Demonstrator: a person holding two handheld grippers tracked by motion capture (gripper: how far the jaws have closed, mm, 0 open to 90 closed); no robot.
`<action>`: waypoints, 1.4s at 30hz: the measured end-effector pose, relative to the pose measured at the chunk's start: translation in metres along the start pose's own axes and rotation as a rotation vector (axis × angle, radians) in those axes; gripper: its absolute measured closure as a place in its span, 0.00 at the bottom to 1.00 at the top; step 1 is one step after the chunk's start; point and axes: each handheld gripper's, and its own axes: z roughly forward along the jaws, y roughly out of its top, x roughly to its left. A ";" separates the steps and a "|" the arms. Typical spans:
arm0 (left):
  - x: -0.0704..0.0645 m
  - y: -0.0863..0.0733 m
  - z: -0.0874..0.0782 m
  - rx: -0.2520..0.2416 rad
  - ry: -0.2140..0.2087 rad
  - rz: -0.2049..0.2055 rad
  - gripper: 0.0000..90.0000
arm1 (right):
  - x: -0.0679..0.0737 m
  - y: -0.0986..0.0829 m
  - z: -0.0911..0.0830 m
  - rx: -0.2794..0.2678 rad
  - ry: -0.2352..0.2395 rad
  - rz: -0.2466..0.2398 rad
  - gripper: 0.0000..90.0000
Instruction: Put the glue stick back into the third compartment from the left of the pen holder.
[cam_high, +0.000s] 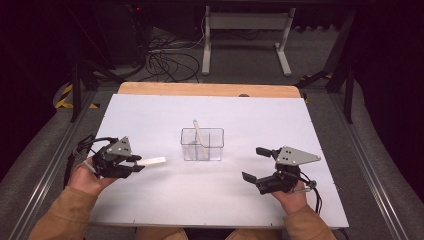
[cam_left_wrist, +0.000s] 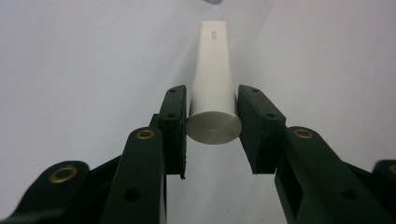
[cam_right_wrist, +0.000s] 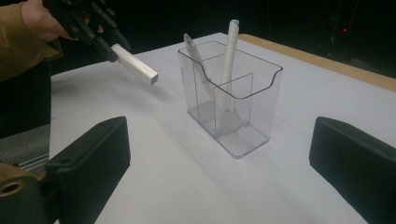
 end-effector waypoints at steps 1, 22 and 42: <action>-0.001 0.002 -0.002 -0.008 0.000 0.000 0.72 | 0.000 0.000 0.000 0.000 0.000 -0.002 0.06; -0.014 0.052 -0.032 -0.084 -0.031 0.039 0.72 | 0.000 0.000 -0.001 -0.001 0.002 -0.002 0.06; -0.013 0.093 -0.040 -0.163 -0.037 0.056 0.72 | 0.001 -0.001 -0.001 0.005 0.007 -0.002 0.06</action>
